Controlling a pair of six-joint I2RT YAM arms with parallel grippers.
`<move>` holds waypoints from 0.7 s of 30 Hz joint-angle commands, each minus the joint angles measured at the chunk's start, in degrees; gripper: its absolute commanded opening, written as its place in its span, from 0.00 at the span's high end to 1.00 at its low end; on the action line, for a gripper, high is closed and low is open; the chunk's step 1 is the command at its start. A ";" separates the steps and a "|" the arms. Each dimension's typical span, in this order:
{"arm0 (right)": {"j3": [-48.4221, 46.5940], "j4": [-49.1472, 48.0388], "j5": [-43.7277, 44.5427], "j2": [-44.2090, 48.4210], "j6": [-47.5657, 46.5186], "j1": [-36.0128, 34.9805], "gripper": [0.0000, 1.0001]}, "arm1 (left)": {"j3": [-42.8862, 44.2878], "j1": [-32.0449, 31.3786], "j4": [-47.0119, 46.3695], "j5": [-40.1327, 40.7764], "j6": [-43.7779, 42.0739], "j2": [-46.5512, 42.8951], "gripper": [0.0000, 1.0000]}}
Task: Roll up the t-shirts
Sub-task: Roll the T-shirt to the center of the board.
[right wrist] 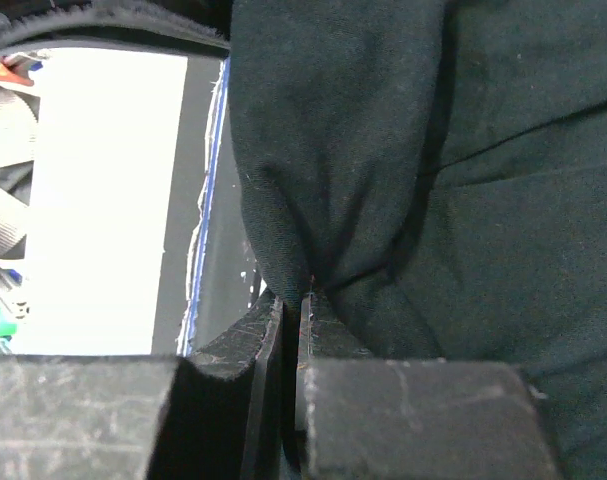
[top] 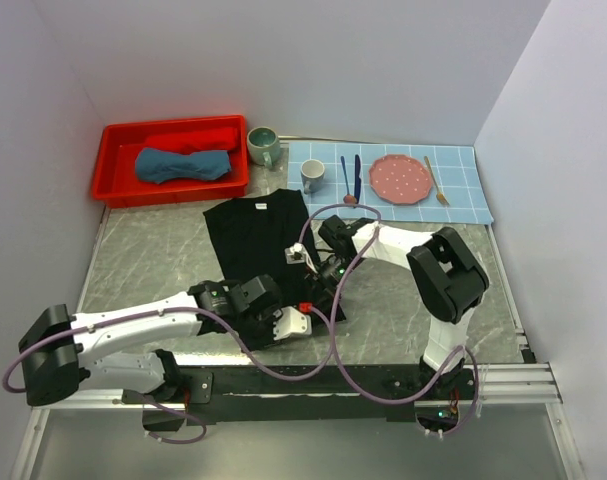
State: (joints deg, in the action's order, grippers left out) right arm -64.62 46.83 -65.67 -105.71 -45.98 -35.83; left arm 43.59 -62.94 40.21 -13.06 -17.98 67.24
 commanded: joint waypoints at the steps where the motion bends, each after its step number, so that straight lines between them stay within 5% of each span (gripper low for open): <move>1: -3.93 4.14 -1.74 -1.42 -1.38 0.06 1.00 | 0.70 1.32 -0.13 -2.14 -2.23 1.40 0.80; 5: -7.71 12.38 -1.31 -5.37 -6.05 0.24 1.00 | 2.72 5.09 4.34 -8.81 -6.71 4.02 0.97; 11: -19.39 32.41 -1.30 -19.06 -18.70 1.55 1.00 | 6.06 13.70 16.13 -18.66 -17.08 15.10 0.99; 16: -23.97 35.53 -0.78 -24.10 -18.27 2.00 1.00 | 10.19 21.44 16.83 -22.53 -18.14 24.06 0.99; 21: -24.41 33.78 0.01 -25.07 -14.17 2.17 1.00 | 10.37 22.68 15.52 -22.36 -17.10 26.97 0.99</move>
State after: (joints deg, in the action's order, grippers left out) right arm -86.46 74.08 -66.32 -131.22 -61.65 -34.09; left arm 52.36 -40.75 54.85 -32.32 -33.69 93.54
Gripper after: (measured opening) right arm 0.076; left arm 0.018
